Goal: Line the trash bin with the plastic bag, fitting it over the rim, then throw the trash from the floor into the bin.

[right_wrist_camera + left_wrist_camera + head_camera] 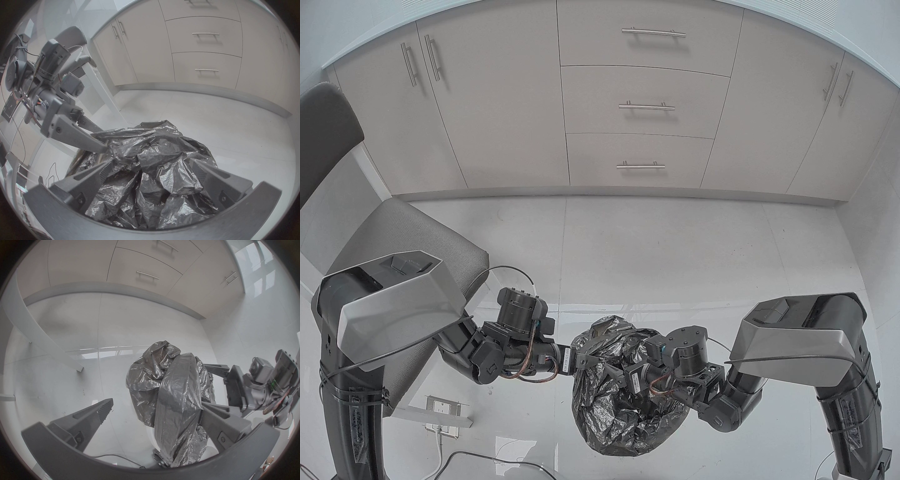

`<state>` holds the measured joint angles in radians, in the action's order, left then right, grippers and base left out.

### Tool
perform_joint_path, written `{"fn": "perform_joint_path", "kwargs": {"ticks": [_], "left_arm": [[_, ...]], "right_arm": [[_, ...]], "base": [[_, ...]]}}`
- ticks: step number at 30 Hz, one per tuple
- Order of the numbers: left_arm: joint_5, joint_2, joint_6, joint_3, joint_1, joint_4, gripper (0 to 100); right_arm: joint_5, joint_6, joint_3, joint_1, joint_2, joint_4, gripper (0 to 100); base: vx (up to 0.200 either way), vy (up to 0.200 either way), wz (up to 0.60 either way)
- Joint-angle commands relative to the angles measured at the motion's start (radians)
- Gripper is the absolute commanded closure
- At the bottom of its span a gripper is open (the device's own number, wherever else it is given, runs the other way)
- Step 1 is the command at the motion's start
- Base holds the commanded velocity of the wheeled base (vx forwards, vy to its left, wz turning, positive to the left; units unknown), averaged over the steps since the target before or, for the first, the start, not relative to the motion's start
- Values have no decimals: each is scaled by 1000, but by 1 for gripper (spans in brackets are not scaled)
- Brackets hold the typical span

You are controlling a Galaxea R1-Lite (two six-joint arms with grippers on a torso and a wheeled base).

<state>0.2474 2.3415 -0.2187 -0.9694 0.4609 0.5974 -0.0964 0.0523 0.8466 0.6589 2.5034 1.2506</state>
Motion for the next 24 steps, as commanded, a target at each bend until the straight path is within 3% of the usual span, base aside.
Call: {"fn": "perform_joint_path", "kwargs": {"ticks": [1, 19, 24], "left_arm": [[15, -7, -2, 4, 2, 5, 0], [76, -18, 1, 38, 15, 8, 0], [112, -30, 1, 98, 25, 104, 0]], "right_arm": [[0, 0, 51, -4, 18, -31, 0], [-34, -3, 227, -5, 17, -175, 0], [-36, -3, 322, -15, 20, -269, 0]], "base": [[0, 0, 0], [0, 0, 0], [0, 0, 0]]}}
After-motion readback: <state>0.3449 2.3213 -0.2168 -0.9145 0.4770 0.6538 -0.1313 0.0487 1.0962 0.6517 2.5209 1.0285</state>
